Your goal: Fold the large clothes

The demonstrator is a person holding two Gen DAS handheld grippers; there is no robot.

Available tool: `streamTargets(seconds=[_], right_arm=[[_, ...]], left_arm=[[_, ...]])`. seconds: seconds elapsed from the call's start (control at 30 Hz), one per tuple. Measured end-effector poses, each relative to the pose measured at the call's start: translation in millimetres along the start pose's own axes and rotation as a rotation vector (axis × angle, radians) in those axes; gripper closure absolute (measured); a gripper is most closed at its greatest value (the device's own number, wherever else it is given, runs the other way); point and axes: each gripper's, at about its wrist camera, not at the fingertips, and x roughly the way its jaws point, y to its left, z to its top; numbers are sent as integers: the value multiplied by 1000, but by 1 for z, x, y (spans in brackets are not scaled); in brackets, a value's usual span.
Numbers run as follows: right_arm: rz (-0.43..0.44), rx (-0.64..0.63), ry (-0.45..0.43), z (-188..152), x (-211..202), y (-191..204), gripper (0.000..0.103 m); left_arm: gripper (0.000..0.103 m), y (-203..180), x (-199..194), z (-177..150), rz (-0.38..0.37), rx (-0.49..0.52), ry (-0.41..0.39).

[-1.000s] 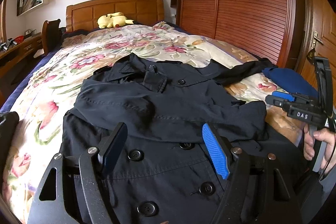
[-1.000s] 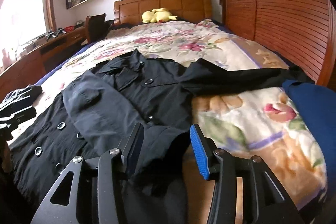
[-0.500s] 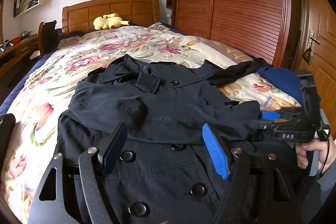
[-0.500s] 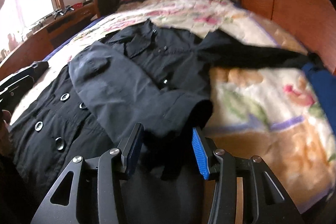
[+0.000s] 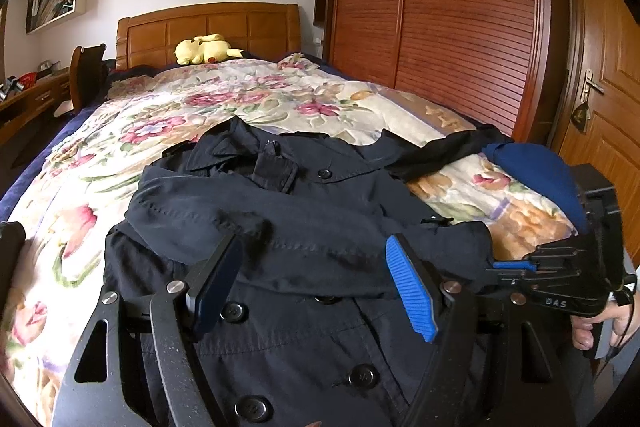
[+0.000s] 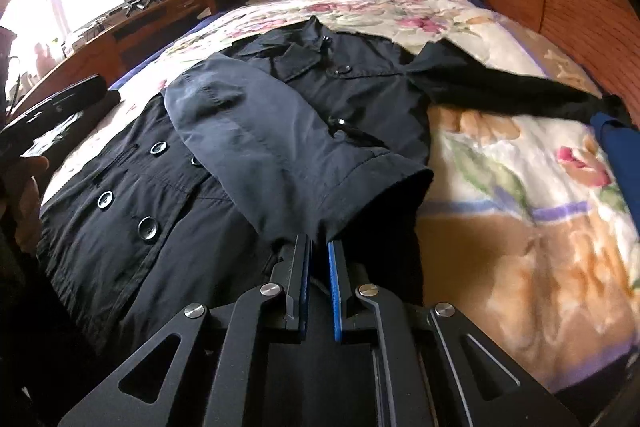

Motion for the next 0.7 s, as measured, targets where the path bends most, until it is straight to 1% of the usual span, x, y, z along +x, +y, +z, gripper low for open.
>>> streamTargets(seconds=[0.17,0.23,0.3,0.37,0.47,0.57,0.63,0.67,0.7], right_arm=[[-98,-48,-57,9,-15,0,82],[-104,-58,-64,16,-14,-1,75],[-97,-71,-67,22,-9,0,71],[-95,-78,-60,28,-1,0,70],[-86,-70,-14,35,23,-6,69],[-120,-81,77,33,51,-7,69],[-110,-73,132,28,68,-13,69],[-100,-68,142,24,74,-16,69],[-90,-64,129,21,74,-17,69]], left_arm=[[28,-2,-1,0,-1,15,1],[28,-3,-3,0,5,21,-2],[28,-2,-4,-1,9,21,-3],[28,-2,-5,-1,7,18,-4],[28,-1,-5,-1,9,20,-2],[28,-1,-5,-1,9,22,-5],[28,0,-7,-1,9,21,-8],[28,1,-8,-1,8,19,-9],[28,1,-9,-2,7,16,-10]])
